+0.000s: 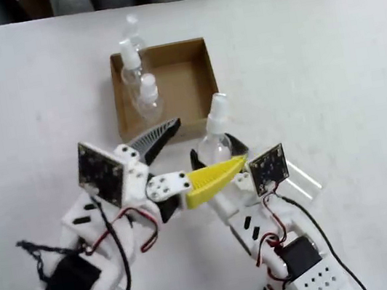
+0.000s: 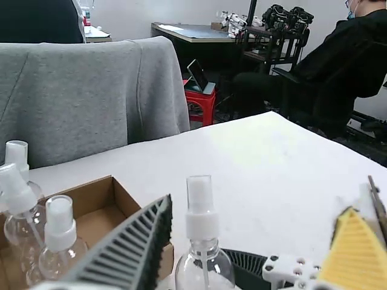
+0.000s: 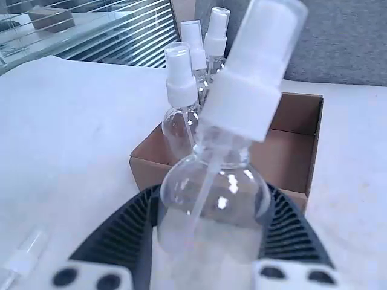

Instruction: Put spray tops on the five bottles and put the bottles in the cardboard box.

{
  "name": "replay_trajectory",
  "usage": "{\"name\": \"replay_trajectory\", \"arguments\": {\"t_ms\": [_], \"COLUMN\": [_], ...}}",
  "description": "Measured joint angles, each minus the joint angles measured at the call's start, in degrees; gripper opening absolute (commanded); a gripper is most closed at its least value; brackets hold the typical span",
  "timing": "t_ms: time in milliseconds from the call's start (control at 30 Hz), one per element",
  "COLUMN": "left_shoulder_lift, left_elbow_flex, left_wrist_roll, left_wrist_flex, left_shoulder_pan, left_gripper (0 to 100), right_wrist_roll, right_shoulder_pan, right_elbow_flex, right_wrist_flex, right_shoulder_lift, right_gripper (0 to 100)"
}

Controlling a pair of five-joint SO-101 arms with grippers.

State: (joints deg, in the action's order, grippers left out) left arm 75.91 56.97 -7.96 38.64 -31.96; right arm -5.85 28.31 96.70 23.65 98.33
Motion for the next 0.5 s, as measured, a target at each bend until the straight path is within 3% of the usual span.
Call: {"name": "replay_trajectory", "arguments": {"t_ms": [200, 333, 500], "left_shoulder_lift": [2.99, 2.99, 3.16], "left_elbow_flex": [-1.67, -1.67, -1.05], "left_wrist_roll": [0.0, 0.0, 0.0], "left_wrist_flex": [13.98, 21.98, 24.09], "left_shoulder_pan": [8.35, 16.0, 23.03], "left_gripper": [40, 40, 41], "right_wrist_roll": [0.97, 8.35, 18.99], "right_shoulder_pan": [-1.14, -1.76, -0.09], "right_elbow_flex": [0.0, 0.0, 0.0], "right_wrist_flex": [-0.7, -3.08, -5.98], "right_shoulder_lift": [0.0, 0.0, 0.0], "right_gripper": [12.3, 12.3, 12.3]}}
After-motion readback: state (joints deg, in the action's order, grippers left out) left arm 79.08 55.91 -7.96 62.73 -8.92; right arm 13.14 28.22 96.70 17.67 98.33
